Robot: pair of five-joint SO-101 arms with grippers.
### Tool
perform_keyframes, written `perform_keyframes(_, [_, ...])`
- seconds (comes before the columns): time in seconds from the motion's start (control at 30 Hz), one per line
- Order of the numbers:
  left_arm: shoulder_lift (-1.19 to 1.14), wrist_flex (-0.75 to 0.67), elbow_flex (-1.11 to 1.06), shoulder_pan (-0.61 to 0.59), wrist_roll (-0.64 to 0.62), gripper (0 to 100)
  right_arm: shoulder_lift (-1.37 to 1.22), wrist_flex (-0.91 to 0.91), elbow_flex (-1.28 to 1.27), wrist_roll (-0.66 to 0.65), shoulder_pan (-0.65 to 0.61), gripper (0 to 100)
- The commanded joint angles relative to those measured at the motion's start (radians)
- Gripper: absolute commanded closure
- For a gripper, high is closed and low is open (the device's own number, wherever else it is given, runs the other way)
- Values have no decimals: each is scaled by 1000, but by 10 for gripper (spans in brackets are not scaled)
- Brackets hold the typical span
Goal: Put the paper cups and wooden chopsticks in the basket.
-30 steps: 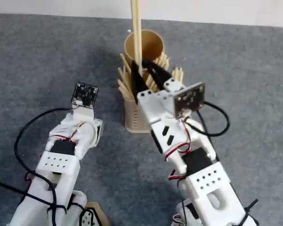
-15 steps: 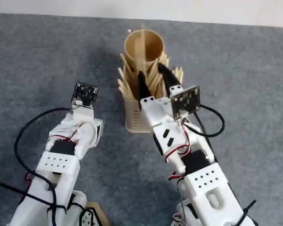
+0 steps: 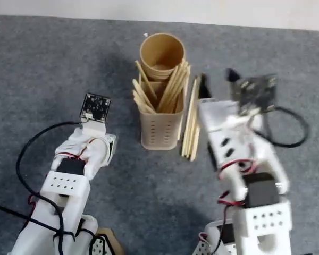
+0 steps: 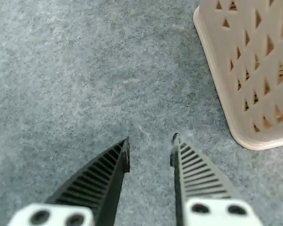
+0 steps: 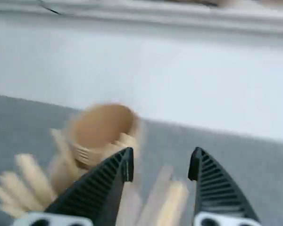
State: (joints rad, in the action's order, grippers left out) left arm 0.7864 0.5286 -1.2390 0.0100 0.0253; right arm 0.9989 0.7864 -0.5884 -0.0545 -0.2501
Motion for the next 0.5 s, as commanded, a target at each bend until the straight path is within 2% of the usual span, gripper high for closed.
perform_keyframes(0.0, [18,-15,5,12,11,829,-137,159,94,-12,110,797])
perform_keyframes(0.1, [18,-15,4,13,11,829,-302,162,41,-11,125,797])
perform_keyframes(0.3, [18,-15,7,5,11,829,-527,-71,-137,-2,91,797])
perform_keyframes(0.47, [24,-11,61,-51,11,829,-608,-156,-242,-2,93,797])
